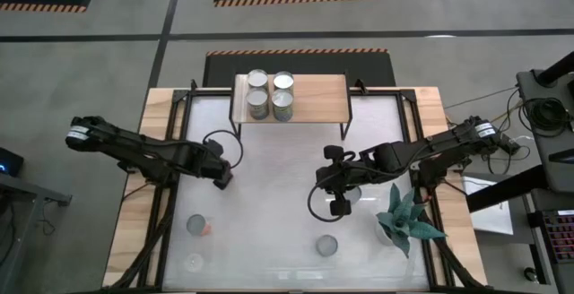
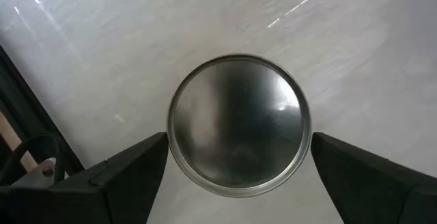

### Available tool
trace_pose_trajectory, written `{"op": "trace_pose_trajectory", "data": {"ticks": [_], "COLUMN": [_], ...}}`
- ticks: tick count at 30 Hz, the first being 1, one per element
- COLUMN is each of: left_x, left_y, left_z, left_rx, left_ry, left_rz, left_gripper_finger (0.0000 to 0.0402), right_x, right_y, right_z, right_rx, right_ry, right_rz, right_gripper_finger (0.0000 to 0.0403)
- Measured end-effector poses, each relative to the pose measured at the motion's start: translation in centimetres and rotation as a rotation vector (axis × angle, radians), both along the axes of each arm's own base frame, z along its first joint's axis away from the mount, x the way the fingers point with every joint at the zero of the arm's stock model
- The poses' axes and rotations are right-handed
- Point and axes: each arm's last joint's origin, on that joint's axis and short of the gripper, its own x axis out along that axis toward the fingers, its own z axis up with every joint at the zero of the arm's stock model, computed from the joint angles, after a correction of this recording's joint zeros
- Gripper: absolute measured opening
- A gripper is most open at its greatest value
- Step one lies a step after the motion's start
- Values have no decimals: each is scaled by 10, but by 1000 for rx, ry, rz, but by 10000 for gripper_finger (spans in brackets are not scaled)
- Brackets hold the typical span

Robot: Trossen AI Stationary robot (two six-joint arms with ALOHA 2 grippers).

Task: Pick and place cans onto a shelf
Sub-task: Put the canned pineapple on the shelf

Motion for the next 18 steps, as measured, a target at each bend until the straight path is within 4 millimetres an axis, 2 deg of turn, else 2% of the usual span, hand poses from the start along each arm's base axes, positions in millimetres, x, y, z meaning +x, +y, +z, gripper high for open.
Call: {"op": "trace_pose_trajectory", "data": {"ticks": [5,8,12,16,18], "left_x": [1,0,-3,-1,2], "left_y": [0,0,1,0,-1], "left_z": [-1,-9,-17,-15,-9], "left_rx": [6,6,6,4,-1], "left_ry": [-12,-10,-1,-12,-35], "left_rz": [-8,-8,10,9,6], "left_gripper_finger": [341,339,312,279,275], "right_x": [0,-1,-1,-2,-2], "right_y": [0,0,0,0,0], "right_z": [-2,-5,-9,-9,-9], "right_rx": [5,4,4,13,11], "right_ry": [6,13,25,29,36], "right_rz": [-8,-10,-13,-26,-26], "right_gripper_finger": [9,9,9,9,9]}}
